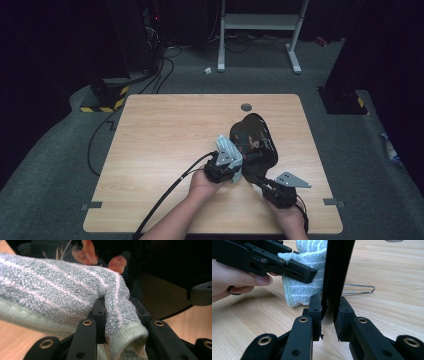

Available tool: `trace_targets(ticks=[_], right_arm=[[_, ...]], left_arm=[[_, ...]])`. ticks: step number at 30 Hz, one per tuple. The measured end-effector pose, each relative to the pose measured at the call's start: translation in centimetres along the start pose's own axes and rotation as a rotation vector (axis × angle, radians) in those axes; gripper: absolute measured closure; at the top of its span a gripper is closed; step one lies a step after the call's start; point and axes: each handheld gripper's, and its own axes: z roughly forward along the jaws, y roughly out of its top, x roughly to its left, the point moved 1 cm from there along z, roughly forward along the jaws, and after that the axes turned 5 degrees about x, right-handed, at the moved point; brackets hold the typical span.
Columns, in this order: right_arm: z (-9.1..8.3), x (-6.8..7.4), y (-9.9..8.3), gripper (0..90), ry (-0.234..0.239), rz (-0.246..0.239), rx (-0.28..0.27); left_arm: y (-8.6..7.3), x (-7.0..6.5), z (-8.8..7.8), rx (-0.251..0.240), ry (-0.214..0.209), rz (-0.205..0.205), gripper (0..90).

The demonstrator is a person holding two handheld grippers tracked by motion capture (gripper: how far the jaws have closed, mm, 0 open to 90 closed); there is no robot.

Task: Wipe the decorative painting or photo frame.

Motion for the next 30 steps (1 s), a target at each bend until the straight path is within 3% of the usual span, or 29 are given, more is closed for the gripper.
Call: trace_targets(ticks=[5,10,13,16,20,30], right_arm=[[0.0,0.0,0.0,77.3,0.000,-0.003,0.000],[0.0,0.0,0.0,77.4,-0.002,-0.005,0.005],[0.0,0.0,0.0,77.5,-0.002,-0.006,0.007],[0.0,0.0,-0.1,77.5,0.002,-0.009,0.008],[0.1,0.1,0.0,77.4,0.009,-0.010,0.008],[0.1,0.0,0.0,77.4,0.010,-0.006,0.006]], left_arm=[[1.0,0.2,-0.9,-0.029,0.011,-0.013,70.5],[3.3,0.0,-2.9,-0.123,0.011,-0.009,70.6],[4.8,-0.5,-4.2,-0.180,0.017,0.015,70.6],[5.4,-0.9,-4.8,-0.204,0.020,0.041,70.6],[4.5,-1.3,-4.1,-0.178,0.016,0.059,70.6],[0.1,-1.5,-0.9,-0.075,-0.014,0.020,70.9]])
